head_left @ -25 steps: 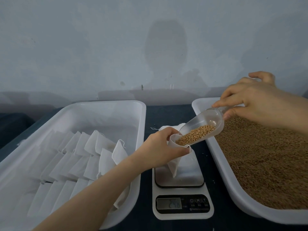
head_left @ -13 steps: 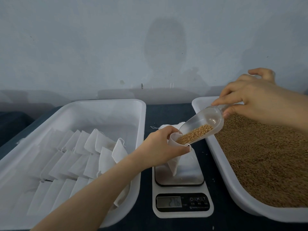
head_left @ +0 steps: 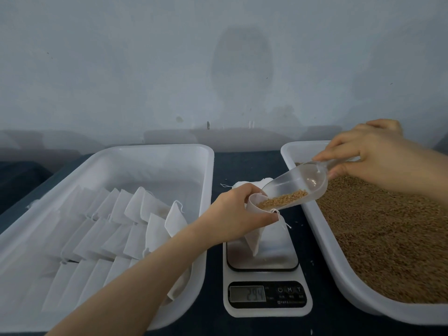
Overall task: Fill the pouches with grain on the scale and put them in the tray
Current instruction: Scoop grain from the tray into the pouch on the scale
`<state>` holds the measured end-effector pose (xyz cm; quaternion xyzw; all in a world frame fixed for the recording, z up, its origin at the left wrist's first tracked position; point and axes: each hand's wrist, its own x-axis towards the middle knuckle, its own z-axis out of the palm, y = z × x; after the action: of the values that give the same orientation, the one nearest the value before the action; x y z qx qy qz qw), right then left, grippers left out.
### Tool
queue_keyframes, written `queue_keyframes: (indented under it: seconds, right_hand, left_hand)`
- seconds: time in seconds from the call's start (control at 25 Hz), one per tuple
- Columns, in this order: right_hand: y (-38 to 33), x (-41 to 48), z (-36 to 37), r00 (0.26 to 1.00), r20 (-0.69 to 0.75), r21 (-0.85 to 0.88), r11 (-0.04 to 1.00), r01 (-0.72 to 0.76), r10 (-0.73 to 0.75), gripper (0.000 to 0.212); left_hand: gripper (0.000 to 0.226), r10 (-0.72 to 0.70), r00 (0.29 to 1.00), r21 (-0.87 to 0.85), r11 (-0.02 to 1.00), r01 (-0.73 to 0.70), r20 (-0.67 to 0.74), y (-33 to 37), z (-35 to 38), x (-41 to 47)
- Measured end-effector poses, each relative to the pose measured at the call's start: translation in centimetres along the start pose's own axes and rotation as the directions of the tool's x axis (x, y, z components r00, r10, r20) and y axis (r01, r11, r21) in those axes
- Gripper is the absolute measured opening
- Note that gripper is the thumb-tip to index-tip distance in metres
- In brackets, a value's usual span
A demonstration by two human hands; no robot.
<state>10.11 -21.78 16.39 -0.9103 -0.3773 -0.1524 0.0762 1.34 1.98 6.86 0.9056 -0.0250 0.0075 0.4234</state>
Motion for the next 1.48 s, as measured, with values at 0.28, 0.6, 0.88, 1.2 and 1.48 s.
queue_keyframes:
  seconds: [0.28, 0.6, 0.88, 1.2, 1.48]
  right_hand:
    - [0.6, -1.2, 1.4, 0.995, 0.055, 0.245, 0.965, -0.094, 0.083, 0.031]
    - [4.6, -3.4, 3.8, 0.918, 0.038, 0.241, 0.888, -0.391, 0.394, 0.012]
    - [4.2, -3.5, 7.3, 0.769, 0.197, -0.256, 0.789, -0.558, 0.608, 0.026]
    - [0.9, -3.6, 6.6, 0.837, 0.168, -0.375, 0.819, -0.434, 0.520, 0.030]
    - [-9.5, -2.2, 5.8, 0.990, 0.141, 0.497, 0.865, -0.066, -0.006, 0.040]
  left_hand:
    - [0.046, -0.002, 1.000, 0.009, 1.000, 0.002, -0.003, 0.2, -0.1, -0.1]
    - [0.041, -0.008, 1.000, 0.031, 0.999, 0.008, -0.017, 0.4, -0.2, -0.1]
    - [0.034, -0.037, 0.999, 0.042, 0.998, 0.036, 0.027, 0.3, -0.4, -0.3]
    - [0.056, -0.045, 0.996, 0.028, 0.999, 0.042, 0.081, 0.1, -0.2, -0.3]
    - [0.050, -0.015, 0.997, -0.202, 0.979, 0.031, 0.080, 0.8, -0.4, -0.5]
